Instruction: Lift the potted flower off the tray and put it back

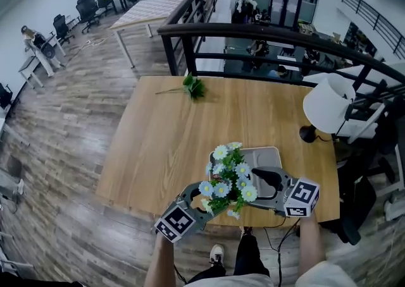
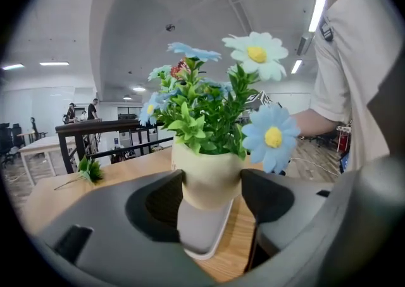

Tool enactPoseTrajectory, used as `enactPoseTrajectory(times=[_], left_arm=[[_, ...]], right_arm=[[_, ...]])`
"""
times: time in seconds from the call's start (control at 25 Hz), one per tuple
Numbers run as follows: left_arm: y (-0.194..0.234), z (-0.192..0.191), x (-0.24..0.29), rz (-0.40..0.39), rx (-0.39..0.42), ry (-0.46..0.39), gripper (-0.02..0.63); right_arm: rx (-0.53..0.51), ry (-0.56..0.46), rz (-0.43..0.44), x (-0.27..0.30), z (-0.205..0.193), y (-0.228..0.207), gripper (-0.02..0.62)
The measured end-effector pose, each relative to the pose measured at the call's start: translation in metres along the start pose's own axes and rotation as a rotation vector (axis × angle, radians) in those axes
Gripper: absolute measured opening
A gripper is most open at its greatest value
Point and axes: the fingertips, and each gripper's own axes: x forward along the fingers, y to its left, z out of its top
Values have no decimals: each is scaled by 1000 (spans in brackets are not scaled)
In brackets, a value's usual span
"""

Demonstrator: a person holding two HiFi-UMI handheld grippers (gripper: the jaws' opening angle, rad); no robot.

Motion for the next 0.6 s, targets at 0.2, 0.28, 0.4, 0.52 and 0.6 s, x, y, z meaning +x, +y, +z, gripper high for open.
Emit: enactPoseTrajectory(times=[0.2,0.28,0.4,0.52,0.6], left_arm=[[-13,21,-14,-33,11,-50,322],[-20,30,-21,-42,18,-70,322],[-31,43,-31,-48,29,-100,321],[-45,46,-40,-53,49,-114,319],[-53,49,-44,-60,63,-119,319]], right_arm=[[7,-60,-45,-13,17,20,403],[0,-82,-61,-19,26,30,403],[-5,-108,-89,-29,38,47,403],[-25,-114,-115,-36,42,65,403],[-29,-127,-130,-41,43,74,403]])
